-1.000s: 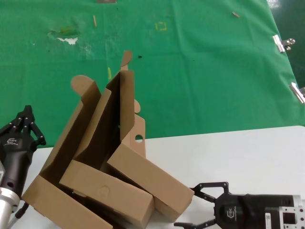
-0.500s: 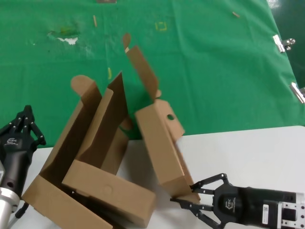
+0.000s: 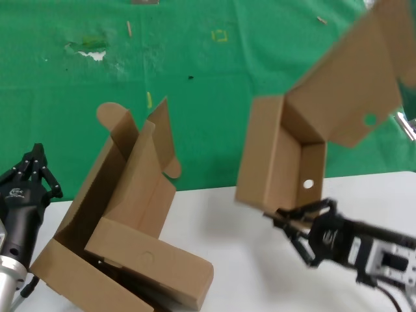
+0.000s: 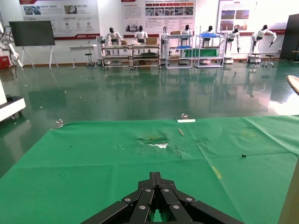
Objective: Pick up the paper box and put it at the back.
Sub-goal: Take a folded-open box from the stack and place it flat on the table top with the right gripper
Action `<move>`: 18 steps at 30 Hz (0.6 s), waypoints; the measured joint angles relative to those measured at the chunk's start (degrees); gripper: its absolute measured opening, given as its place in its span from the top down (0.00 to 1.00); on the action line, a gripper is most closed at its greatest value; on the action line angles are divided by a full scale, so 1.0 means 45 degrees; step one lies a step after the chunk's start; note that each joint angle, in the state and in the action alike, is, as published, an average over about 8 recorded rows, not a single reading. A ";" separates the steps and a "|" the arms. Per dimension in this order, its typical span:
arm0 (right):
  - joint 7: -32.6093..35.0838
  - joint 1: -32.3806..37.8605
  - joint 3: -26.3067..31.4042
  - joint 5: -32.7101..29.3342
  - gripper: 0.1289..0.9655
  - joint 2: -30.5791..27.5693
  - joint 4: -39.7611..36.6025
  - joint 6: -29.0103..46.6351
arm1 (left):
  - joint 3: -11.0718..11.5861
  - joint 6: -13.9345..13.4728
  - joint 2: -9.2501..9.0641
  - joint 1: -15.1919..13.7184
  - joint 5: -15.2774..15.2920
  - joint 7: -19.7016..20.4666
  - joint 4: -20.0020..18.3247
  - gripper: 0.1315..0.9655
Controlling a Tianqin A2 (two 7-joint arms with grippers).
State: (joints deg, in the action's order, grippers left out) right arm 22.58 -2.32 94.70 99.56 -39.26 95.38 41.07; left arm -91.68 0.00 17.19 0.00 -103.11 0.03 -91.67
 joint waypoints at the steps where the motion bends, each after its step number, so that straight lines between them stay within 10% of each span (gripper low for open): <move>1: -0.0549 0.0146 0.0122 -0.0518 0.98 -0.0124 0.0167 -0.0290 | 0.0000 0.0000 0.0000 0.0000 0.0000 0.0000 0.0000 0.99; 18: -0.9735 0.7334 0.5793 -0.9847 0.99 -0.0285 -0.1368 0.0881 | 0.0000 0.0000 0.0000 0.0000 0.0000 0.0000 0.0000 0.99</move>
State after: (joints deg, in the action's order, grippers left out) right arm -21.23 30.68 120.76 55.24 -40.54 89.22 45.03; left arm -91.68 0.00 17.19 0.00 -103.11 0.03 -91.67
